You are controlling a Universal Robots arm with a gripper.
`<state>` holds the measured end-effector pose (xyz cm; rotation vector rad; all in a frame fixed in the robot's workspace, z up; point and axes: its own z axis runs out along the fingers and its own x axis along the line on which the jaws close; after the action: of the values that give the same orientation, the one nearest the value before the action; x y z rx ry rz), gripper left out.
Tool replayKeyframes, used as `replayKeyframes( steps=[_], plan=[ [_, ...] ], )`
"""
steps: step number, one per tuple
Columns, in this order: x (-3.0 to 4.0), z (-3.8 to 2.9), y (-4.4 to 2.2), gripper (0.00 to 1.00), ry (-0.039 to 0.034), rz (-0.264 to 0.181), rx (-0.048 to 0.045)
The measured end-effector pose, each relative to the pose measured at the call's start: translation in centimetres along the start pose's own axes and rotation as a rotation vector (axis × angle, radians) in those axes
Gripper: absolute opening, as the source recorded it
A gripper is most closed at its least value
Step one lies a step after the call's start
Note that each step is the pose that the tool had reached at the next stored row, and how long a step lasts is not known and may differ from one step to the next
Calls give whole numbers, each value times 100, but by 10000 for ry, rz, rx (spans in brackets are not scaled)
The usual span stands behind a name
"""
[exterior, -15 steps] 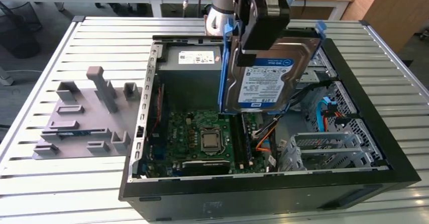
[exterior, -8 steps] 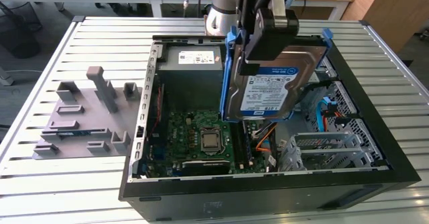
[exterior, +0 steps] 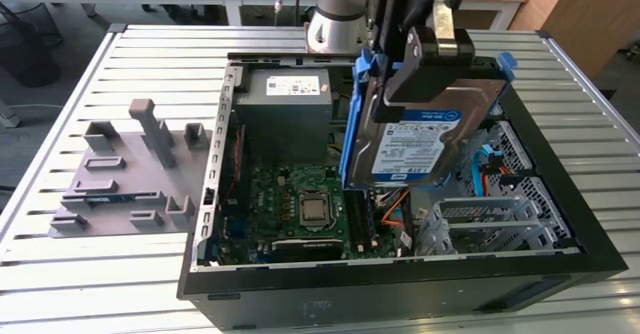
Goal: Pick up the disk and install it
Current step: 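Insert the disk into the insertion slot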
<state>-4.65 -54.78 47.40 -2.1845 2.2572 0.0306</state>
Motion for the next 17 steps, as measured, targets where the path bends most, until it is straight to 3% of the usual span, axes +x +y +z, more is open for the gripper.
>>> replayKeyframes(
  steps=[5, 13, 17],
  plan=[
    [20, 3, -98, 36, 1, 0, -17],
    [88, 13, -147, 36, 0, 1, -18],
    [114, 20, -203, 36, 1, 0, -20]
  ],
)
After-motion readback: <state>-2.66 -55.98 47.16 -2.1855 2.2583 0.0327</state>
